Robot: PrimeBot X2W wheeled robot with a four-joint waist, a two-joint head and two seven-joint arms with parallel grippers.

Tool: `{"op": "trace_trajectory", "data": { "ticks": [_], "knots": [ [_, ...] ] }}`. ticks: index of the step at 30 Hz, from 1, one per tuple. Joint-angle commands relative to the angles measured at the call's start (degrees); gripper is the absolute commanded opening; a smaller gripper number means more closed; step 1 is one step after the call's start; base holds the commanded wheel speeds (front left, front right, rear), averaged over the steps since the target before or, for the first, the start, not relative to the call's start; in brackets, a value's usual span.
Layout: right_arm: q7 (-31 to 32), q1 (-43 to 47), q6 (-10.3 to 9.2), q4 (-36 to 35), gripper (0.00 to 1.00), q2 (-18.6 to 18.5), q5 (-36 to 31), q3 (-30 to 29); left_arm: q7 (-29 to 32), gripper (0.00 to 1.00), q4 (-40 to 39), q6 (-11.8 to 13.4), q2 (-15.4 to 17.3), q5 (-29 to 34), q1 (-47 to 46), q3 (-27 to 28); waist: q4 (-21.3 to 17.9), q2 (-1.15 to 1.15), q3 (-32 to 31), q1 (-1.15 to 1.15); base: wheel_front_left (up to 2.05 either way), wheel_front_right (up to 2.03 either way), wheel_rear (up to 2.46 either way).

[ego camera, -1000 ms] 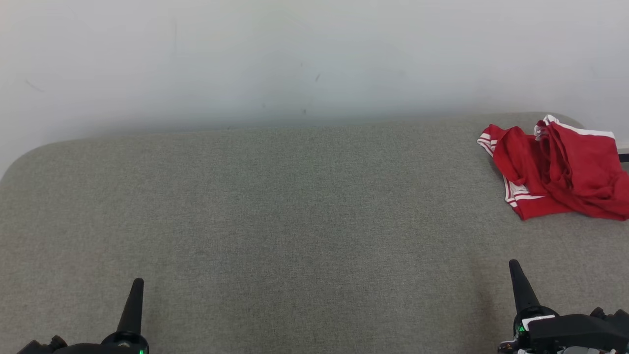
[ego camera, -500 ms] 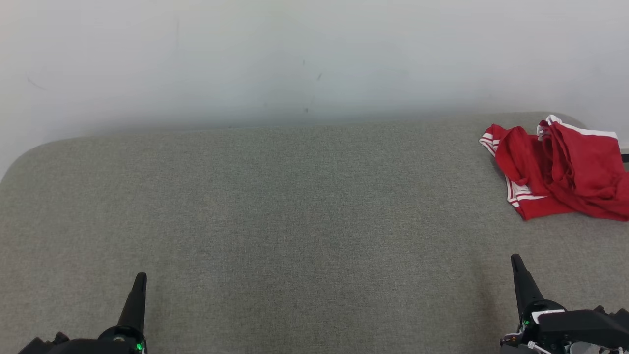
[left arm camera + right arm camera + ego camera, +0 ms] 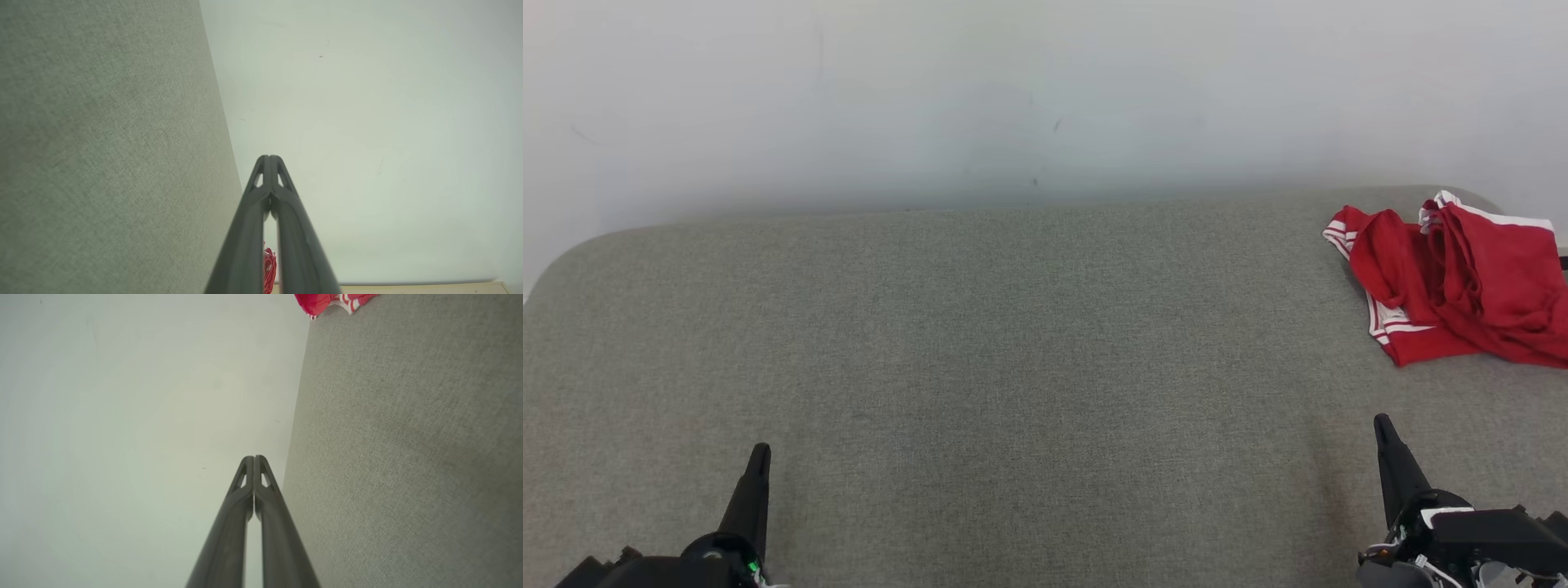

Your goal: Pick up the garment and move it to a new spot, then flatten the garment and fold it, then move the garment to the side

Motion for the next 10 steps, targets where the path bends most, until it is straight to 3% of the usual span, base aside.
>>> {"op": "trace_trajectory", "data": {
  "ticks": [1, 10],
  "knots": [
    [0.3, -0.5, -0.11, -0.2, 0.00, 0.1, 1.1, -0.3, 0.3, 0.00, 0.1, -0.5, 0.0, -1.1, -0.7, 0.0, 0.0, 0.00, 0.0, 0.00, 0.00, 0.00, 0.00],
    [1.3, -0.8, -0.12, -0.2, 0.00, 0.2, 4.5, -0.8, 1.3, 0.00, 0.4, -0.4, -0.1, -4.6, -1.3, -0.1, 0.2, 0.00, 0.1, 0.00, 0.00, 0.00, 0.00]
  ]
}}
